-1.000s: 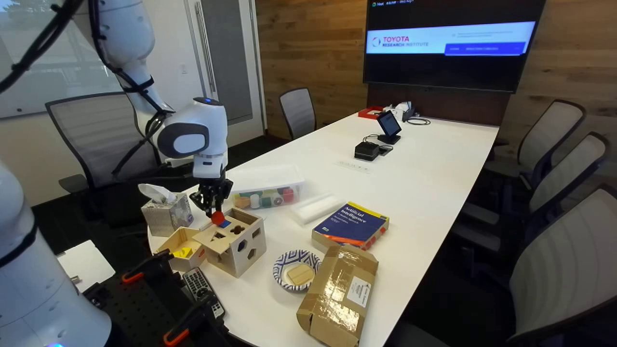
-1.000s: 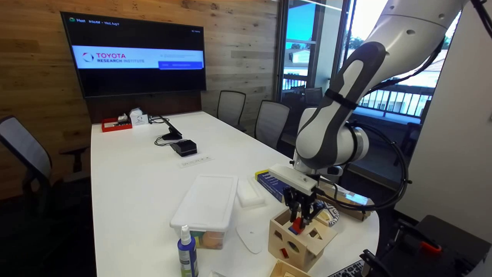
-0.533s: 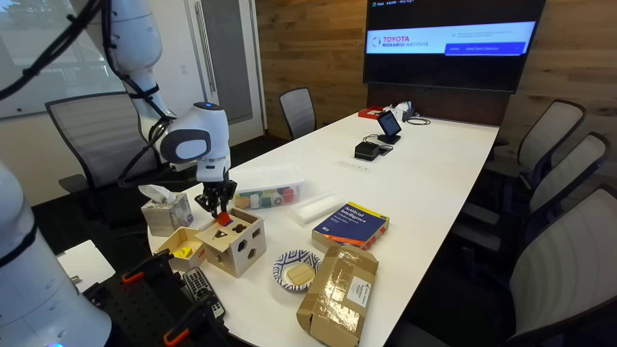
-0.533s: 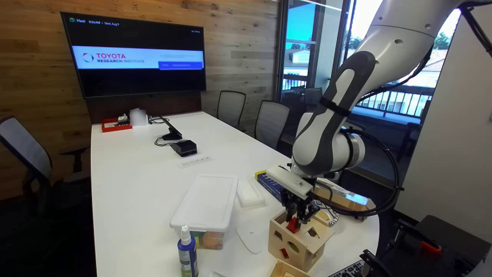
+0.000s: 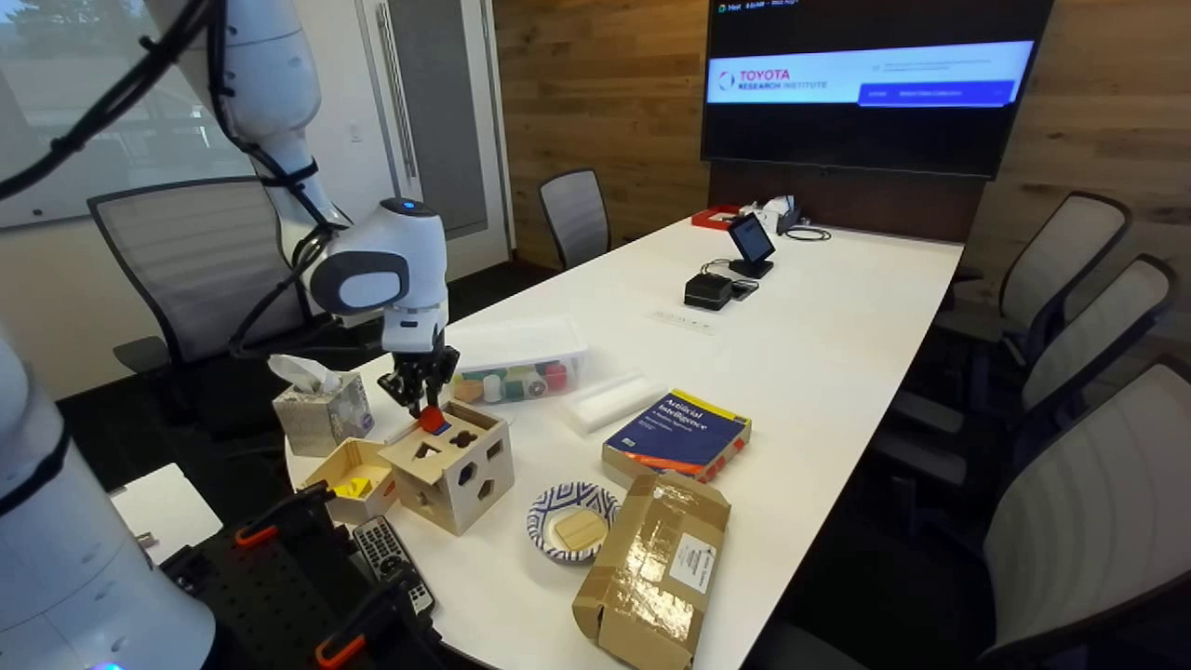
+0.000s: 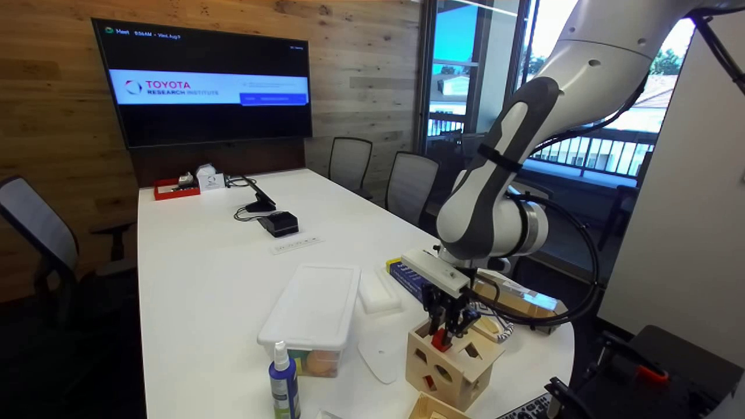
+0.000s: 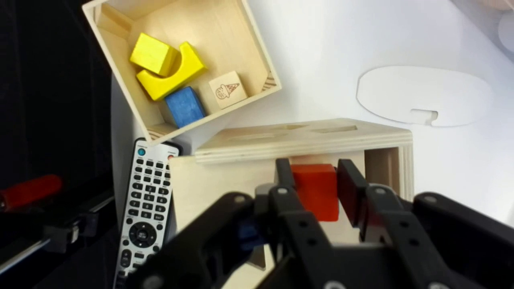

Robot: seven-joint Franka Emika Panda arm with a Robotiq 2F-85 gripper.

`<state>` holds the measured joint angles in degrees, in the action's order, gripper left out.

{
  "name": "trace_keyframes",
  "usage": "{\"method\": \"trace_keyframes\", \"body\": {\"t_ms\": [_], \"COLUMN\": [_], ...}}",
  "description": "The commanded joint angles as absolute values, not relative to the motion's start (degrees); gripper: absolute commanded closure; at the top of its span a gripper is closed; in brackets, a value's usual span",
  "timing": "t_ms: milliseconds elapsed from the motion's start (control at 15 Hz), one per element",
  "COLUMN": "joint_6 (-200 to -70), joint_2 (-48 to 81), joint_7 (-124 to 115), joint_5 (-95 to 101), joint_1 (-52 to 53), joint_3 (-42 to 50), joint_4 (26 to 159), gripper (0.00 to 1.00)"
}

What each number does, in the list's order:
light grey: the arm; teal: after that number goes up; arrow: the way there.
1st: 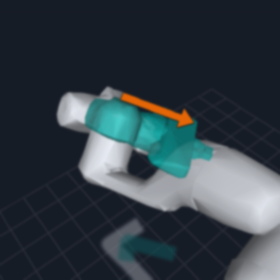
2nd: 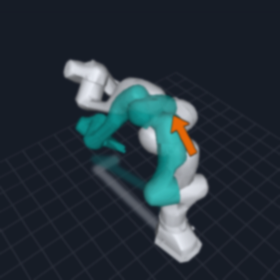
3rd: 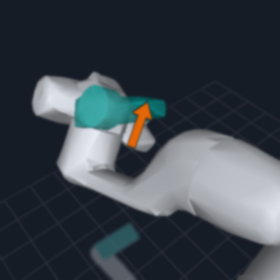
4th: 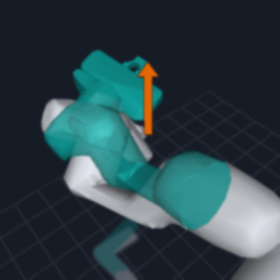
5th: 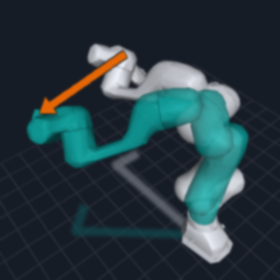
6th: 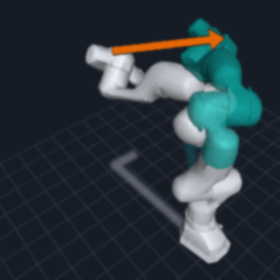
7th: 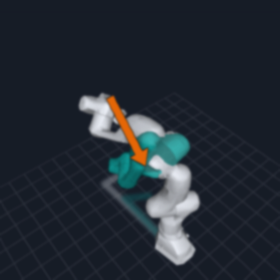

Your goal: Put the block inside the box

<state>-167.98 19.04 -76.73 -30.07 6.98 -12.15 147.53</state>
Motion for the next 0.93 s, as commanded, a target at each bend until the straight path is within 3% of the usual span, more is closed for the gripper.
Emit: {"method": "trace_keyframes", "body": {"t_ms": [0, 867], "joint_6": [-170.3, -177.8], "joint_2": [23.8, 27.9], "joint_7": [-71.4, -69.1], "joint_5": [-35.0, -34.0], "joint_1": [3.7, 4.6], "joint_3": [-14.6, -14.1], "joint_4": [146.3, 144.5], "gripper": [0.92, 0.92]}}
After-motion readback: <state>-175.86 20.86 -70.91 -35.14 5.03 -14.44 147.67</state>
